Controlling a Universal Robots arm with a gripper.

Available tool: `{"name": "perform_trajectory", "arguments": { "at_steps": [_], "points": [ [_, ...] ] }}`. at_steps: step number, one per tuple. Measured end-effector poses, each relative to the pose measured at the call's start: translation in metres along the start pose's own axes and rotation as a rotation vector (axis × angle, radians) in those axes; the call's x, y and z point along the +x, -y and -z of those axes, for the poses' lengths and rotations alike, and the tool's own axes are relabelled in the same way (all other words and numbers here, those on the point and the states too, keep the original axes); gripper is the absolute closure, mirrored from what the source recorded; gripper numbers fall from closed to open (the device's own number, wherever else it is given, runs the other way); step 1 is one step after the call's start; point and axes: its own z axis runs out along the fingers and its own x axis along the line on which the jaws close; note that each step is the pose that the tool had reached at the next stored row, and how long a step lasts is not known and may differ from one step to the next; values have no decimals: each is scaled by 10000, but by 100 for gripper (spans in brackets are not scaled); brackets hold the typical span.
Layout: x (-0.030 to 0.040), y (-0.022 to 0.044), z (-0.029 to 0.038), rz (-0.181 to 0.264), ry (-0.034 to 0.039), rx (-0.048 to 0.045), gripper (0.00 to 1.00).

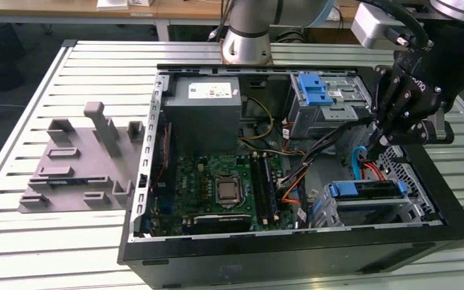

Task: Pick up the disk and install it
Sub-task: 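Insert the second disk wire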

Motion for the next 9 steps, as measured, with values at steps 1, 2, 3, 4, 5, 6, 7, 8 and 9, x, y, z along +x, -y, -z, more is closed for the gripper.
{"name": "perform_trajectory", "arguments": {
  "at_steps": [1,2,3,4,5,6,7,8,9],
  "points": [
    [-3,0,0,-1,-5,0,89],
    [-6,0,0,0,-11,0,89],
    [-9,-1,0,-1,-13,1,89],
    [-13,-1,0,-1,-13,1,89],
    [-15,-1,4,0,-16,1,89],
    [-17,-1,5,0,-16,1,83],
    [-23,-2,5,-1,-14,1,83],
    [-29,-2,6,0,-15,1,76],
    [-34,-2,6,-1,-20,2,76]
  ]
}}
